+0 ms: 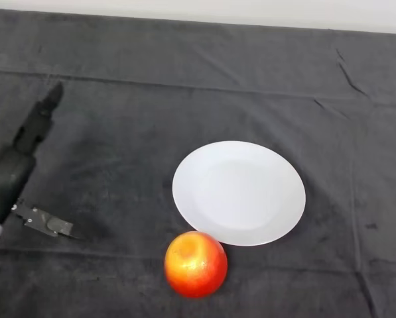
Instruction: Move the apple to the plate
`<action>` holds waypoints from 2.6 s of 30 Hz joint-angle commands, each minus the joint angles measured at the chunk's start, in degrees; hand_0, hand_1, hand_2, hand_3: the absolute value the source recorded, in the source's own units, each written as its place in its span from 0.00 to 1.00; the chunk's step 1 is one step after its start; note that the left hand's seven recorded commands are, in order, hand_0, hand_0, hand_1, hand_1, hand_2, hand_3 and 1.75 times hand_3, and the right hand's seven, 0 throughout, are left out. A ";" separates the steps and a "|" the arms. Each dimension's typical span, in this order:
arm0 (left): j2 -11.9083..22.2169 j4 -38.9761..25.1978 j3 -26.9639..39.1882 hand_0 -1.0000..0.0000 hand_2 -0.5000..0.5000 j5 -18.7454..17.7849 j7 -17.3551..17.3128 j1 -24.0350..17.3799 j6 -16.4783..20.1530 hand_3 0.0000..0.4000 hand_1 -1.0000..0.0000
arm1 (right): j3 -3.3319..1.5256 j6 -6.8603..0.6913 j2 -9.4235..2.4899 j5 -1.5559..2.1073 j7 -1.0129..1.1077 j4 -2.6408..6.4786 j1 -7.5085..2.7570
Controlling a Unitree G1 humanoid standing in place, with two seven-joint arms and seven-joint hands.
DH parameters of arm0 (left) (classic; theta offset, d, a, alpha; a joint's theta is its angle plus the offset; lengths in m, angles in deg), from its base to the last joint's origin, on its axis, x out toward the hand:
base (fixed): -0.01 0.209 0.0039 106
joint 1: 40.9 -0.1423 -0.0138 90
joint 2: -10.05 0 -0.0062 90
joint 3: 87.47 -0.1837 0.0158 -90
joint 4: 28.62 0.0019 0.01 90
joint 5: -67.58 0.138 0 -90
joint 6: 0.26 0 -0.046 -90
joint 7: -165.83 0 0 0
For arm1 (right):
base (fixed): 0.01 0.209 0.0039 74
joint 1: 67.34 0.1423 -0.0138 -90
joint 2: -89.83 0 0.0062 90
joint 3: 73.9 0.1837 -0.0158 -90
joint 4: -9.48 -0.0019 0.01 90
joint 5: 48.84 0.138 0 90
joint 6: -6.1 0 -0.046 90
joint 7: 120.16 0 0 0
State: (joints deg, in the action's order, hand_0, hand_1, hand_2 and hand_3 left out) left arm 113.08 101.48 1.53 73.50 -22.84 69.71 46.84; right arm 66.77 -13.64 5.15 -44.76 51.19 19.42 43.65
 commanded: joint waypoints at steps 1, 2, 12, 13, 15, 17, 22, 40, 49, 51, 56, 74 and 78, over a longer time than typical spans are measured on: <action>-0.55 -4.04 -1.24 1.00 0.50 0.39 -0.89 -2.40 0.91 0.00 1.00 | 0.86 -4.95 -7.20 -0.79 -0.21 5.33 -6.38; -0.70 -5.03 -1.54 1.00 0.50 0.42 -1.13 -2.79 1.42 0.00 1.00 | 0.86 -4.95 -7.21 -0.79 -0.21 5.32 -6.38; -2.27 -12.25 -4.70 1.00 0.50 1.04 -3.04 -6.24 5.56 0.00 1.00 | 0.83 -5.02 -7.23 -0.78 -0.23 5.22 -6.40; -2.35 -12.93 -5.02 1.00 0.50 1.02 -3.32 -6.57 5.99 0.00 1.00 | 0.82 -5.03 -7.23 -0.77 -0.23 5.22 -6.40; -2.46 -14.05 -5.62 1.00 0.50 0.97 -3.87 -7.13 6.70 0.00 1.00 | 0.81 -5.04 -7.24 -0.77 -0.23 5.20 -6.40; -2.52 -15.03 -6.25 1.00 0.50 0.95 -4.47 -7.68 7.29 0.00 1.00 | 0.80 -5.05 -7.24 -0.76 -0.23 5.19 -6.41; -2.60 -17.66 -7.67 1.00 0.50 0.89 -5.87 -8.59 9.24 0.00 1.00 | 0.78 -5.07 -7.25 -0.73 -0.23 5.16 -6.41; -4.56 -24.18 -14.31 1.00 0.50 2.54 -7.93 -11.36 12.52 0.00 1.00 | 0.68 -5.13 -7.27 -0.63 -0.21 5.09 -6.42; -5.53 -25.16 -17.44 1.00 0.50 2.47 -8.79 -11.09 13.81 0.00 1.00 | 0.64 -5.13 -7.27 -0.58 -0.20 5.08 -6.42; -5.78 -25.38 -18.10 1.00 0.50 2.34 -8.98 -10.76 14.39 0.00 1.00 | 0.63 -5.13 -7.28 -0.57 -0.20 5.08 -6.42; -6.03 -25.24 -19.27 1.00 0.50 1.61 -9.45 -9.98 15.12 0.00 1.00 | 0.61 -5.14 -7.28 -0.54 -0.20 5.08 -6.41; -7.34 -21.71 -20.88 0.00 0.50 0.99 -6.40 -7.10 17.41 1.00 0.00 | 0.55 -5.13 -7.28 -0.47 -0.18 5.08 -6.41; -7.68 -21.48 -21.17 0.00 0.50 1.30 -4.65 -6.87 17.88 1.00 0.00 | 0.54 -5.14 -7.28 -0.45 -0.17 5.08 -6.41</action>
State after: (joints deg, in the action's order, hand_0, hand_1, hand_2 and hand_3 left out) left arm 105.61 79.62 -18.34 74.96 -27.74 61.83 64.05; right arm 66.77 -13.65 5.15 -44.75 51.18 19.41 43.68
